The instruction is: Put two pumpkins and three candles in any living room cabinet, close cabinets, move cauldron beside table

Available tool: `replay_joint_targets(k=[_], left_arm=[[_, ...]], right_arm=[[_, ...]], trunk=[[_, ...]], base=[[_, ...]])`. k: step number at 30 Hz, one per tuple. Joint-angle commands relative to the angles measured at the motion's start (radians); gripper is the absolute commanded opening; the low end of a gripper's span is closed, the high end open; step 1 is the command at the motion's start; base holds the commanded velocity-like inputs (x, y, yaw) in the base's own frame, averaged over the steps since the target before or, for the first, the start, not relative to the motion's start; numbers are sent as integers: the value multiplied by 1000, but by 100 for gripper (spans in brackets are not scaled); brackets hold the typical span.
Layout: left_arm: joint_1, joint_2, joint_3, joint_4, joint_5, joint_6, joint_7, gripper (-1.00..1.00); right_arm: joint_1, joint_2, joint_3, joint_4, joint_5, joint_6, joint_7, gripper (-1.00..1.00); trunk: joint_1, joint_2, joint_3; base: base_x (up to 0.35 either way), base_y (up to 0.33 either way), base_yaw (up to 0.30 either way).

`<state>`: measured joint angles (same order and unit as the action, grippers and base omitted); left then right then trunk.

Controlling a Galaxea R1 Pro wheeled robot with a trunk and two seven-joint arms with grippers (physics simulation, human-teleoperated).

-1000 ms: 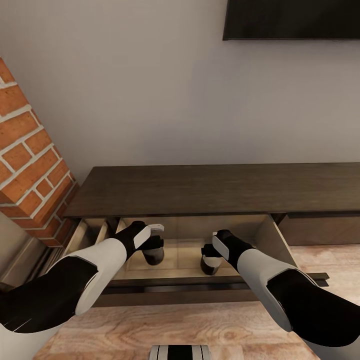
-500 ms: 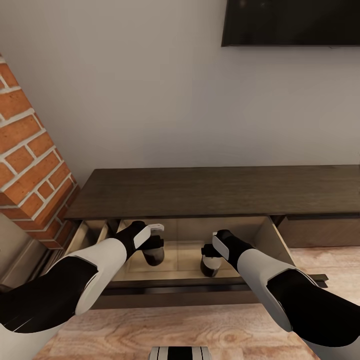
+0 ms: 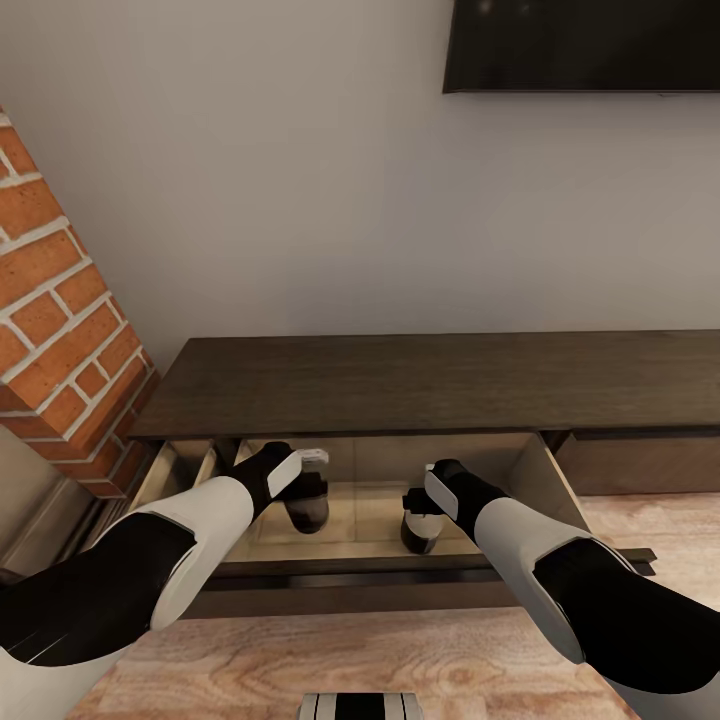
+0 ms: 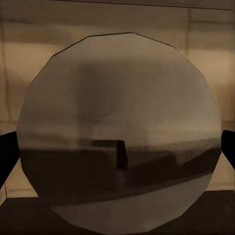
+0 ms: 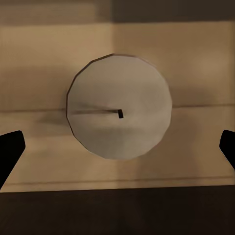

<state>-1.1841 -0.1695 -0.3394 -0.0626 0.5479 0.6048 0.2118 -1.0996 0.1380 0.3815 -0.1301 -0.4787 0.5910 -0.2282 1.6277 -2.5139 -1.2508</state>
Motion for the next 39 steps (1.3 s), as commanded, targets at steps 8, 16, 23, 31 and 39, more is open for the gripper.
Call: replay_joint_targets(k=[8, 16, 23, 31, 39], left_arm=[[0, 1, -10, -12, 10, 117, 10, 100], [0, 1, -11, -14, 10, 128, 10, 100], [0, 1, -11, -14, 10, 128, 11, 100], [0, 1, -10, -14, 10, 128, 10, 100], [0, 1, -10, -13, 10, 131, 8, 100]], right_arm=[[0, 0, 7, -2, -11, 4, -7, 100], [0, 0, 7, -2, -11, 4, -7, 100], [0, 0, 7, -2, -11, 4, -7, 100], [0, 0, 7, -2, -11, 4, -7, 100], [0, 0, 8, -2, -11, 5, -8, 100]], trunk=[[0, 0, -1], [0, 0, -1], [-1, 0, 3], [-4, 2, 34], [-6, 3, 49]], base=[[0, 0, 0], [0, 0, 0], [0, 0, 0], [0, 0, 0], [0, 0, 0]])
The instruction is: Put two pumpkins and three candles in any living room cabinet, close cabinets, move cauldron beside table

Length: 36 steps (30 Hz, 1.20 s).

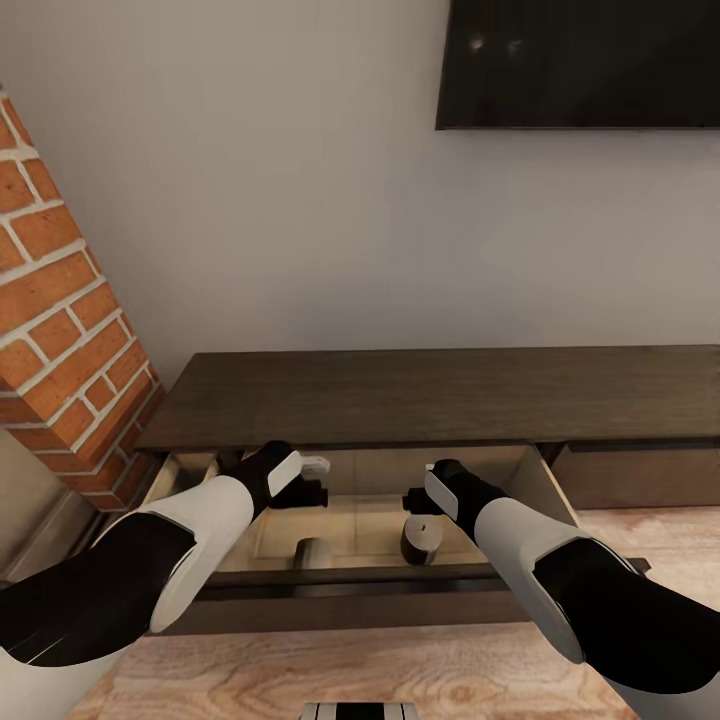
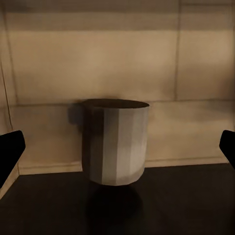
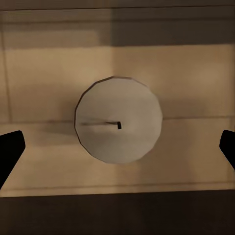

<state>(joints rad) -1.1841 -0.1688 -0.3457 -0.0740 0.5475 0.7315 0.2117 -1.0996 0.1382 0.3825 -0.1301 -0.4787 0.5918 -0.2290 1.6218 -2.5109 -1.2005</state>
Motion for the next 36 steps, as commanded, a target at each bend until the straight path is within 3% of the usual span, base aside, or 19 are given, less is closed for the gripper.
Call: replay_joint_targets(k=[1, 9, 20, 29, 36], left_arm=[[0, 0, -4, 2, 11, 11, 8, 100], [0, 1, -4, 6, 10, 84, 9, 100], [0, 3, -4, 7, 11, 97, 9, 100], [0, 3, -4, 7, 10, 97, 9, 100], [0, 3, -3, 8, 11, 98, 9, 100]], right_arm=[[0, 0, 7, -2, -11, 10, -9, 100], [0, 0, 6, -1, -11, 18, -15, 100], [0, -1, 4, 0, -13, 66, -18, 100], [0, -2, 3, 0, -14, 80, -20, 100], [0, -3, -1, -2, -17, 178, -18, 100]], trunk=[[0, 0, -1], [0, 0, -1], [-4, 2, 34], [-5, 2, 38], [-8, 4, 65]], base=[[0, 0, 0], [0, 0, 0], [0, 0, 0], [0, 0, 0], [0, 0, 0]])
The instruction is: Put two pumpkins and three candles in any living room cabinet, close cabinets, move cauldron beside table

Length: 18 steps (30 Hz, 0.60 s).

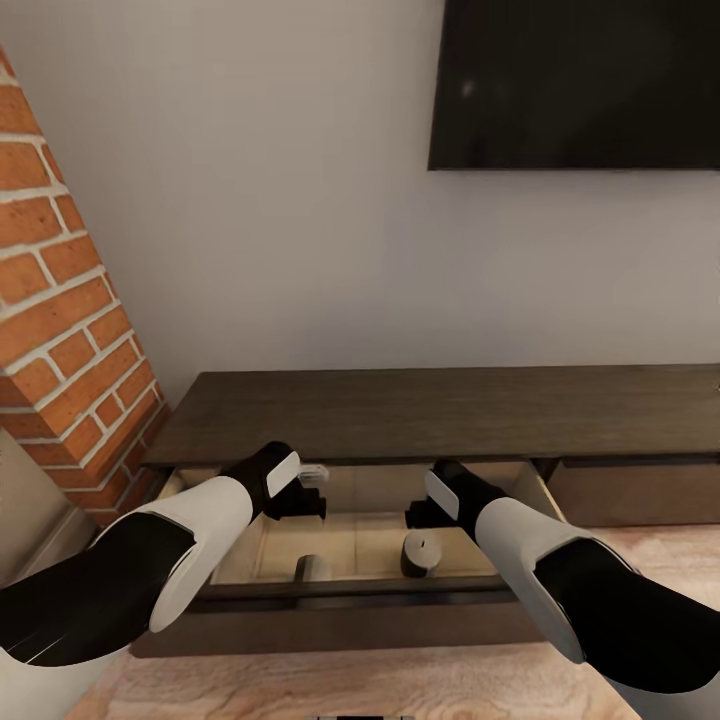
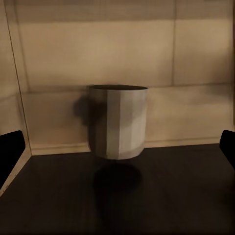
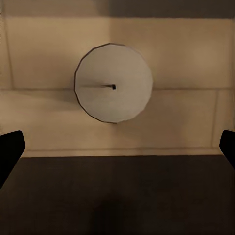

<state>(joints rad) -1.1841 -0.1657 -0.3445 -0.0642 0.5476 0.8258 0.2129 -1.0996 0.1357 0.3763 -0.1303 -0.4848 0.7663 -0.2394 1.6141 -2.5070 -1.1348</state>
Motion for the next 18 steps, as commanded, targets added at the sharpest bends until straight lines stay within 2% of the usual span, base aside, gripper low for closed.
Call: replay_joint_targets(k=[1, 7, 18], left_arm=[[0, 0, -4, -1, 11, 4, 8, 100], [0, 0, -4, 1, 11, 6, 8, 100], [0, 0, -5, 3, 11, 8, 8, 100]], right_arm=[[0, 0, 5, -2, -11, 6, -8, 100], [0, 1, 7, -2, -11, 16, -8, 100], [0, 1, 7, -2, -11, 17, -8, 100]], trunk=[[-1, 0, 3], [-1, 0, 7], [-6, 3, 49]], base=[[0, 0, 0], [0, 0, 0], [0, 0, 0]])
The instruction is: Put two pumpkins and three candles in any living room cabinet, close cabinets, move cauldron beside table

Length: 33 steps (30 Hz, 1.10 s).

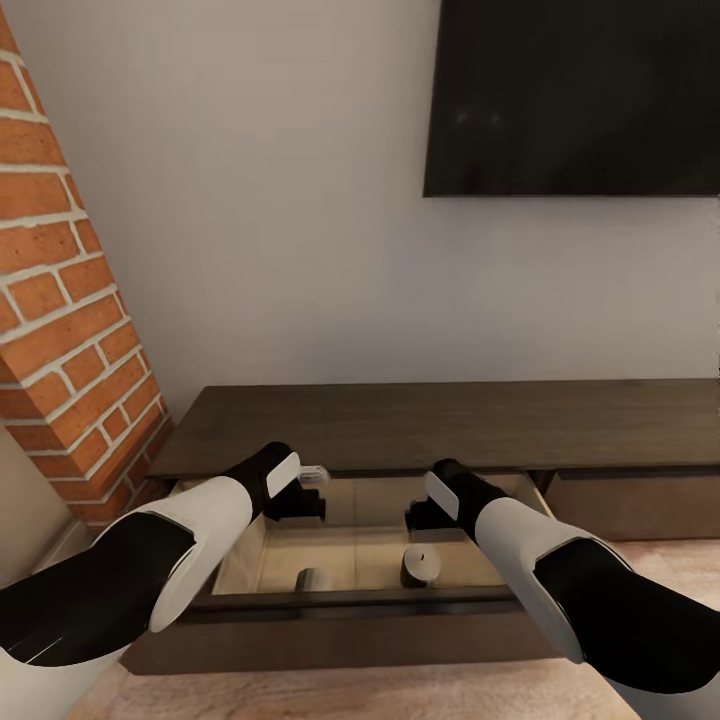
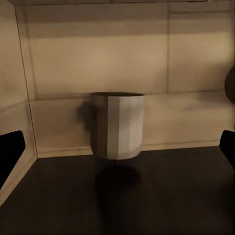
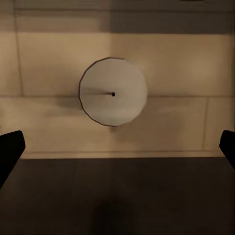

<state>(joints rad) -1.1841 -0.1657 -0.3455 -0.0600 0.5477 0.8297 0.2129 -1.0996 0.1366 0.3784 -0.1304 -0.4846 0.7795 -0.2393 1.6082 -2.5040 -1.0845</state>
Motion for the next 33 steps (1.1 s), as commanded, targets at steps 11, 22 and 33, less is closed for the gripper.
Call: replay_joint_targets(k=[11, 22, 33], left_arm=[[0, 0, -4, -1, 11, 61, 8, 100], [0, 0, -4, -1, 11, 69, 8, 100], [0, 2, -4, -1, 11, 74, 7, 100]], right_arm=[[0, 0, -1, -2, -12, 11, -9, 100], [0, 0, -4, -3, -15, 61, -4, 100], [0, -1, -5, -3, -17, 115, -6, 100]], trunk=[[-5, 2, 42], [-24, 32, 81], [-31, 46, 88]], base=[[0, 0, 0], [0, 0, 0], [0, 0, 0]])
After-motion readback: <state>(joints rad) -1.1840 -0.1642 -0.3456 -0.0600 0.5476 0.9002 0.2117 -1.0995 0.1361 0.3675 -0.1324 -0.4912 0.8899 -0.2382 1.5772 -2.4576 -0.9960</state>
